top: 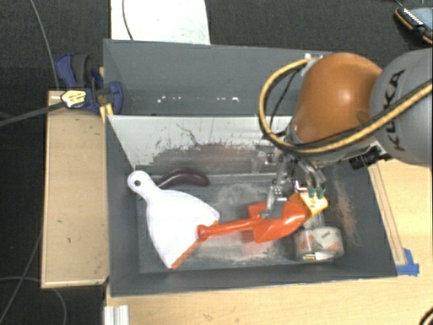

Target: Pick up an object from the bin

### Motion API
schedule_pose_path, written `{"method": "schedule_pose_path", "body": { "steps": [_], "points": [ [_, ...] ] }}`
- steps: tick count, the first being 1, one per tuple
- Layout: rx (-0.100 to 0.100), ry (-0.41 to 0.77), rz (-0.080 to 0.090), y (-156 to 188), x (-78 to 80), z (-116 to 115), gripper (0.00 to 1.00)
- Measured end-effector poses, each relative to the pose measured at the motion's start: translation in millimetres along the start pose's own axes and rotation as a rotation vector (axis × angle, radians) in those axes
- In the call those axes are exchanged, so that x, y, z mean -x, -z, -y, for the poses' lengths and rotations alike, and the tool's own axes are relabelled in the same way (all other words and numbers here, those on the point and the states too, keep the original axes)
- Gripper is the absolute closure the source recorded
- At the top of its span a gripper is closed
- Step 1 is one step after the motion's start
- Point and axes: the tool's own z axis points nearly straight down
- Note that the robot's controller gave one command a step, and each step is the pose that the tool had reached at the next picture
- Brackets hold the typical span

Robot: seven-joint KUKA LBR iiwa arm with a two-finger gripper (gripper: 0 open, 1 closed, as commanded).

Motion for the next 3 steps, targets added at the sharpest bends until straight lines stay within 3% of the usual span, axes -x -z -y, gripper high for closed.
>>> {"method": "schedule_pose_path", "body": {
  "steps": [1,2,3],
  "points": [
    [0.0,0.0,0.0,0.0,0.0,0.0,1.0],
    [0.0,-0.001,0.0,-0.1,-0.2,0.2,1.0],
    [0.0,0.003,0.0,-13.4,-35.2,60.3,1.0]
  ]
}}
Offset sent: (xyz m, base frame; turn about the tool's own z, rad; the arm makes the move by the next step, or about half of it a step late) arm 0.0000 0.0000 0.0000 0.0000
